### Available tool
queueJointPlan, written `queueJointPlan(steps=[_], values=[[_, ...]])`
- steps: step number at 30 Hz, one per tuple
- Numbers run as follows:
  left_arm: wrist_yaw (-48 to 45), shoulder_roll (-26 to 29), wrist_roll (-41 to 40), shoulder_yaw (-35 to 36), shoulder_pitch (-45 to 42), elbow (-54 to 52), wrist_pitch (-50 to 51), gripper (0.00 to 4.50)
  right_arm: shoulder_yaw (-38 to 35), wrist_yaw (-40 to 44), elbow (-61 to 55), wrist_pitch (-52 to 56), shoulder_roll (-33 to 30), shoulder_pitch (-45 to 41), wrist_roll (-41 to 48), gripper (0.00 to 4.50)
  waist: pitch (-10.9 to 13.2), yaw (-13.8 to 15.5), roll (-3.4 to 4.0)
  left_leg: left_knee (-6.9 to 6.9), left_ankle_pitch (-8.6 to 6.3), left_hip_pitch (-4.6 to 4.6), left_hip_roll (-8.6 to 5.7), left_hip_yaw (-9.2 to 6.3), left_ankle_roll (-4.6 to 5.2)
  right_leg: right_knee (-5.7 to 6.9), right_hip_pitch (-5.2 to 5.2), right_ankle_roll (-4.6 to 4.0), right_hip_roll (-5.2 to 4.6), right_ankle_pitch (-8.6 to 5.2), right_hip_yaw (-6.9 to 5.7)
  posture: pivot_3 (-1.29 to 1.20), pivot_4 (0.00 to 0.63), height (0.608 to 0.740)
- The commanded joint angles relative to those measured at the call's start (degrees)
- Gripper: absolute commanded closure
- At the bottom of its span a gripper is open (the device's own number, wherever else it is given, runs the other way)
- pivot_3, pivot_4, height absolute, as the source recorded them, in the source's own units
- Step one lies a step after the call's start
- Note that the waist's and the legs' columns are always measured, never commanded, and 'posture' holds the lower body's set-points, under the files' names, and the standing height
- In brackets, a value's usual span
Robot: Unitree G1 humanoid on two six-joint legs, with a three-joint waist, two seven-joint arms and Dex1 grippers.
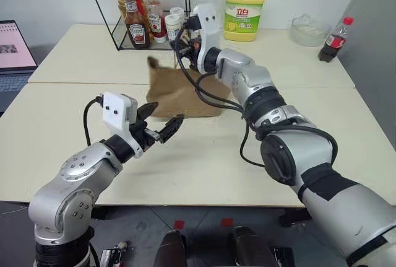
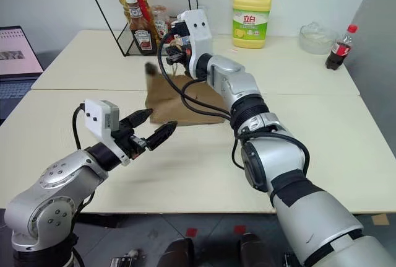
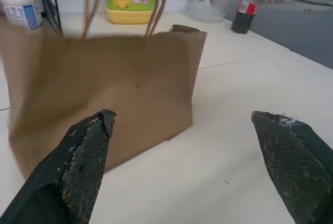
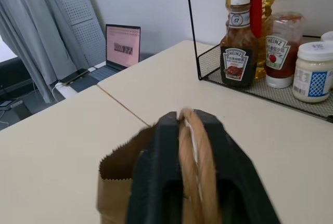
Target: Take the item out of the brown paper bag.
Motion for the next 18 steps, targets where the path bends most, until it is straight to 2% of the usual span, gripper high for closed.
queueJointPlan(steps=[1,5,9,12,18], values=[[0.6,0.2,0.6,0.1,0.8,-1.6,-1.9,0.00,0.2,1.8,-2.6,-0.3,0.1,-0.3,0.6,2.86,0.0,0.0,0.00,0.00,0.00,0.00,0.00,0.00,0.00,0.00,0.00,0.00,0.00,0.00,0.00,0.00,0.150,0.740],[0.6,0.6,0.6,0.3,1.1,-1.6,-2.3,0.00,1.2,5.7,-8.7,3.8,-1.5,2.1,1.2,1.51,0.0,0.1,-0.01,0.00,0.00,0.00,0.00,-0.01,0.00,0.00,0.00,0.00,0.00,0.00,-0.01,0.00,0.150,0.740],[-0.2,2.0,0.7,1.2,0.0,-0.3,-2.8,0.00,3.9,10.8,-22.0,11.9,-5.7,8.8,1.8,0.10,0.0,0.5,-0.08,0.01,0.00,-0.01,-0.01,-0.04,0.01,-0.01,0.02,0.00,0.00,0.00,-0.03,0.00,0.150,0.740],[-1.8,4.2,1.3,1.8,-2.3,2.5,-3.4,0.00,5.6,13.1,-34.8,19.6,-9.8,15.0,3.2,0.04,0.0,1.1,-0.08,0.03,-0.01,0.00,-0.02,-0.08,0.02,-0.03,0.05,0.00,0.00,0.00,-0.05,0.00,0.150,0.740],[-9.2,13.0,4.6,0.6,-11.0,13.8,-6.0,0.00,6.4,12.5,-55.8,31.6,-17.6,24.7,6.7,0.04,0.0,1.5,-0.07,0.05,-0.10,0.00,-0.01,-0.08,0.18,-0.01,0.02,0.00,0.04,0.00,-0.04,0.00,0.150,0.740]])
